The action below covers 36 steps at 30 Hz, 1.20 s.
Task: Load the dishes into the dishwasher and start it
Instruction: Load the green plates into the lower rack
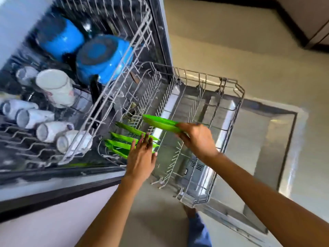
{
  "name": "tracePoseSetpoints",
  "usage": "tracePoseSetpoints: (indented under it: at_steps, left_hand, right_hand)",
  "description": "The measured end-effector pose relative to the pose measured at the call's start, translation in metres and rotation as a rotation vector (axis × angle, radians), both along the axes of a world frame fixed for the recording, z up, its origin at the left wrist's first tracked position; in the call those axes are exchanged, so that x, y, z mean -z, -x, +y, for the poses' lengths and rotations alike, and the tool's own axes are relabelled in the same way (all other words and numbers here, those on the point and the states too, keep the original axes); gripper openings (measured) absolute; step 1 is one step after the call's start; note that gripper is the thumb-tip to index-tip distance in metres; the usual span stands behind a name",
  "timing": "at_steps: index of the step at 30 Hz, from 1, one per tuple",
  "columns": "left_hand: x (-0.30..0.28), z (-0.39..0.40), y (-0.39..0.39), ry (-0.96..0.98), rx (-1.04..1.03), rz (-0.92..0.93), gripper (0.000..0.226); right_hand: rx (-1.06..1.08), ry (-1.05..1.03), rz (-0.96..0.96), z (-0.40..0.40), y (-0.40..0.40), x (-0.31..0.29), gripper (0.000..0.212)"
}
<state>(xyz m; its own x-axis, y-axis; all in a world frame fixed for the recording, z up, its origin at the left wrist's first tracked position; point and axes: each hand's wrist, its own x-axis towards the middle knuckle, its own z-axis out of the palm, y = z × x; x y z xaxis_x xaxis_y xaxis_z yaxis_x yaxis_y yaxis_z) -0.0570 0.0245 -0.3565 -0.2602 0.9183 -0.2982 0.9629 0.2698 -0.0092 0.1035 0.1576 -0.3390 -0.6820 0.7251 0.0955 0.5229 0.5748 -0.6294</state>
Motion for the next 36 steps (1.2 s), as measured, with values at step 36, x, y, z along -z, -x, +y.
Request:
tracePoseSetpoints:
  at_steps: [36]
  left_hand:
    - [0.062, 0.015, 0.057, 0.130, -0.156, -0.127, 0.065]
  right_hand:
    - [-0.053, 0.461, -0.015, 0.070, 0.160, 0.062, 0.019]
